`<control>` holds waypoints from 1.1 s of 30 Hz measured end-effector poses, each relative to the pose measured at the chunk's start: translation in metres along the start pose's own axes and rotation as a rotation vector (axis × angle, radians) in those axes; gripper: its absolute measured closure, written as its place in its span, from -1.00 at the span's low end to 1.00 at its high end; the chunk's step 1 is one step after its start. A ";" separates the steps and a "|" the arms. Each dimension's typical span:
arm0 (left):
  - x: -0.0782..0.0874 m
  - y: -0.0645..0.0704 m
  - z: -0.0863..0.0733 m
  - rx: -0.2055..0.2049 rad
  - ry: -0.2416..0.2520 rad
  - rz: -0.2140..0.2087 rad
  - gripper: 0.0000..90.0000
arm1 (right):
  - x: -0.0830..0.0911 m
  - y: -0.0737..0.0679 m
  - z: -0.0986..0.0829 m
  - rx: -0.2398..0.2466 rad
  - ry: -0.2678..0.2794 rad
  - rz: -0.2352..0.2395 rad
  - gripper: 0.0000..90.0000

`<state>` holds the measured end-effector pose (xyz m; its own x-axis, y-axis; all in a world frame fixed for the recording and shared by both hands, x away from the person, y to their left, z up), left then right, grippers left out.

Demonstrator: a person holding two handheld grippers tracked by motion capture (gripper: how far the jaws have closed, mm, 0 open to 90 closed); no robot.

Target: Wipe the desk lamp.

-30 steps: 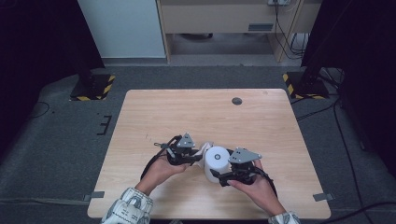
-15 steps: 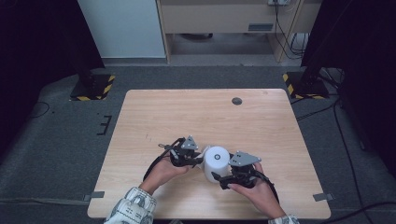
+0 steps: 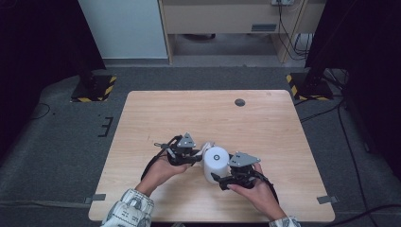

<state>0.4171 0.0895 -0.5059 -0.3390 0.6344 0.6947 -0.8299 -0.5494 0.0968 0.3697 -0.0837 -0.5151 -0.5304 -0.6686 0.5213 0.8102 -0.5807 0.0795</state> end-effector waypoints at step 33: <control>0.006 -0.001 0.006 0.000 0.004 0.001 0.62 | -0.002 0.001 0.000 0.010 -0.006 -0.003 -0.76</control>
<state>0.4188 0.0906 -0.4972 -0.3415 0.6358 0.6922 -0.8294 -0.5503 0.0962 0.3717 -0.0827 -0.5165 -0.5315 -0.6636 0.5265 0.8110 -0.5781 0.0900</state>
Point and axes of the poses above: each handheld gripper's, and its own axes: x roughly backward along the jaws, z roughly out of its top, y roughly to its right, the point moved 5 cm from there along -x, roughly forward along the jaws, and after that the axes turned 5 degrees about x, right-handed, at the moved point
